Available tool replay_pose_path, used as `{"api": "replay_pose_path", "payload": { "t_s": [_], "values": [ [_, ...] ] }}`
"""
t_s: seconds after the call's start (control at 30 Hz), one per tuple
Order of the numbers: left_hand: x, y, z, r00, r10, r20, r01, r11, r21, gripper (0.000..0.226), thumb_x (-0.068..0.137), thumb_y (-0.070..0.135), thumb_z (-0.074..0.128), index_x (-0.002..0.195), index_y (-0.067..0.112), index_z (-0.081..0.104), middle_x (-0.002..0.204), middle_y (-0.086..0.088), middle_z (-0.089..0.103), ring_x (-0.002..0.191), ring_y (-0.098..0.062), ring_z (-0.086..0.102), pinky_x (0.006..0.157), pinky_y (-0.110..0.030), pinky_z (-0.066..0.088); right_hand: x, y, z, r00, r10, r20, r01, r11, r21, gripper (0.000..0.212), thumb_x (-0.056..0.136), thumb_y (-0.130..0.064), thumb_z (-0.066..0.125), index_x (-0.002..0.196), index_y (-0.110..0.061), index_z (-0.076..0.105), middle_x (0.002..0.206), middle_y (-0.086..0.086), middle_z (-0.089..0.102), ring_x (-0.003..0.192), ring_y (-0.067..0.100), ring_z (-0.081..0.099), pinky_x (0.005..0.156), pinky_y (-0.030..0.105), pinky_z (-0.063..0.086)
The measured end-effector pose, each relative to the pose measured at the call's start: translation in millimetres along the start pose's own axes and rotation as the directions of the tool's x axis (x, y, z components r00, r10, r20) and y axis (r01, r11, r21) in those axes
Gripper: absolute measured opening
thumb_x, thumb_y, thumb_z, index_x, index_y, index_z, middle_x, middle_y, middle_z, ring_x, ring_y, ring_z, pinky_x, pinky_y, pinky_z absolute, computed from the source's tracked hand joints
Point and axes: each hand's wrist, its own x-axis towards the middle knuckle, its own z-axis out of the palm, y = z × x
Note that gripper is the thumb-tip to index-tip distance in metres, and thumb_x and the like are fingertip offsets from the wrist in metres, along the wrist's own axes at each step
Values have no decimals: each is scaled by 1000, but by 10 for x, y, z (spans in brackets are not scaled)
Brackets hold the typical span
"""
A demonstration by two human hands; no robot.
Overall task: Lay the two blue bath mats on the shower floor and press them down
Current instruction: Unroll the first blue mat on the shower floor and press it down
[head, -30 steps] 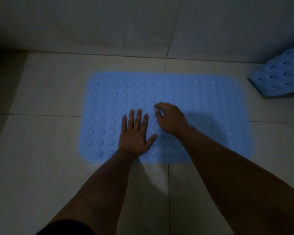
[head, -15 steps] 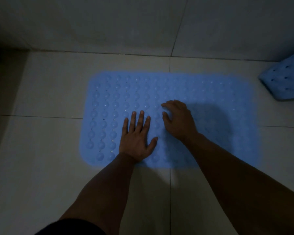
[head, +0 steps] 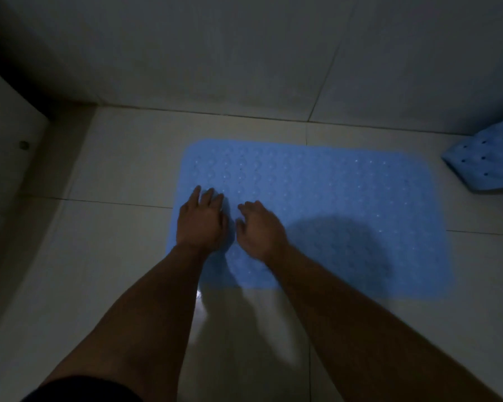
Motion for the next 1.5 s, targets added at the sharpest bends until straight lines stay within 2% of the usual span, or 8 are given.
{"api": "replay_pose_path", "payload": {
  "t_s": [0.17,0.6,0.7,0.77,0.9,1.07,1.27,1.5],
  "values": [
    [-187,-333,156,999,-21,-44,22,1000,22,63,95,42,31,147,11,50,157,-14,43,151,-38,27,109,-56,40,-307,-112,647,998,-13,-58,-2,966,-259,79,99,-57,21,159,-7,16,167,17,4,156,30,-4,122,59,6],
    [-234,-596,294,991,-72,-111,69,997,-35,58,104,41,30,153,12,42,165,-15,29,155,-39,13,117,-58,31,-284,-97,652,1000,-12,-20,6,962,-274,89,97,-70,18,160,-8,5,168,11,-4,155,26,-11,124,56,1],
    [-231,-569,259,994,-56,-98,54,998,-23,60,104,42,27,155,13,39,166,-14,27,156,-38,11,118,-58,30,-183,-140,463,995,13,98,10,973,-231,86,96,-68,19,159,-8,15,168,11,4,156,26,1,124,55,8],
    [-244,-524,236,996,-31,-82,30,999,-11,61,104,43,25,155,13,39,166,-13,27,156,-38,11,118,-58,30,-15,-224,234,990,36,135,-1,968,-250,78,97,-64,23,150,-9,39,163,13,28,150,30,27,117,50,28],
    [-226,-307,298,995,84,-56,-84,996,1,63,103,45,25,155,13,40,166,-13,28,156,-37,12,117,-61,31,379,-218,-289,982,96,165,-80,992,-99,52,98,-56,38,113,-15,67,122,11,68,115,32,63,95,39,50],
    [-268,-34,573,992,121,31,-122,992,29,81,101,68,25,162,15,20,171,-6,4,158,-29,-5,126,-55,9,405,39,-422,996,63,-64,-64,998,-6,37,97,-47,49,114,-22,71,118,1,72,112,24,65,93,34,52],
    [-322,44,665,994,109,-32,-106,992,71,87,99,69,34,162,11,17,171,-9,3,158,-30,-2,124,-59,13,413,325,-181,970,-30,-241,47,997,64,34,93,-44,49,97,-20,73,99,3,72,96,27,66,81,38,55],
    [-313,36,633,994,113,9,-113,991,66,101,91,82,29,163,13,10,171,-9,-5,158,-28,-9,126,-58,5,382,522,-176,956,-129,-265,139,990,19,39,96,-44,41,94,-20,72,98,-2,72,95,23,63,82,37,53]
  ]
}}
